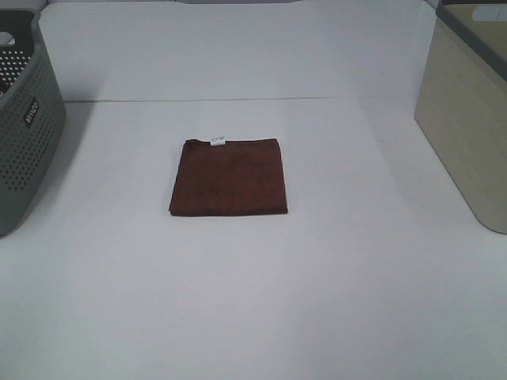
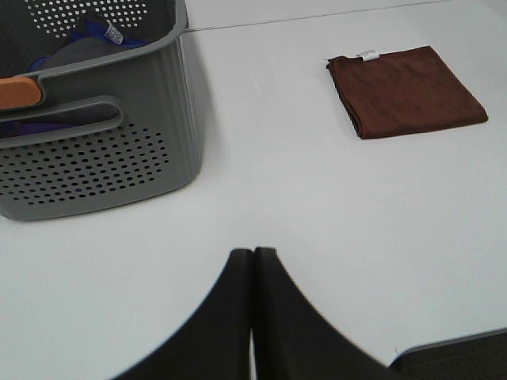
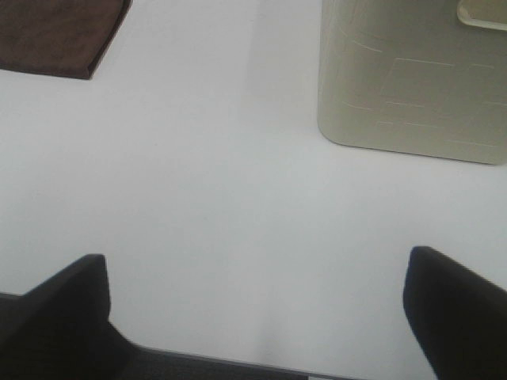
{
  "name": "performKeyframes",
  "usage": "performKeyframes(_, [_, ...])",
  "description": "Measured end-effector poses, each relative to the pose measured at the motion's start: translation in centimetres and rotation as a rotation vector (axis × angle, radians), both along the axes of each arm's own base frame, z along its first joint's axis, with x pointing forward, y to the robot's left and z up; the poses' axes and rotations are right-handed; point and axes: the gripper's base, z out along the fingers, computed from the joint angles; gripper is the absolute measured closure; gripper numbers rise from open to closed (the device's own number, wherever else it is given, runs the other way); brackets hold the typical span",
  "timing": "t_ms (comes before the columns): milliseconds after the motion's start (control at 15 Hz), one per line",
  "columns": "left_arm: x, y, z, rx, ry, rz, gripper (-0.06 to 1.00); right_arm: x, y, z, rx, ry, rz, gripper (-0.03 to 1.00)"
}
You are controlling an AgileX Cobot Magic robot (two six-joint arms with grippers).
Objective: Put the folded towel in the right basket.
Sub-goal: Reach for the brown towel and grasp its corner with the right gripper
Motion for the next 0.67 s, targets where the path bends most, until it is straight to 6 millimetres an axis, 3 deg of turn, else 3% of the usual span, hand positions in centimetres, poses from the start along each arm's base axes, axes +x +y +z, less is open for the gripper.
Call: performKeyframes(667, [0.0,0.0,0.0,0.001,0.0,0.0,0.94,0.0,0.0,0.0,0.0,0.0,0.0,0.0])
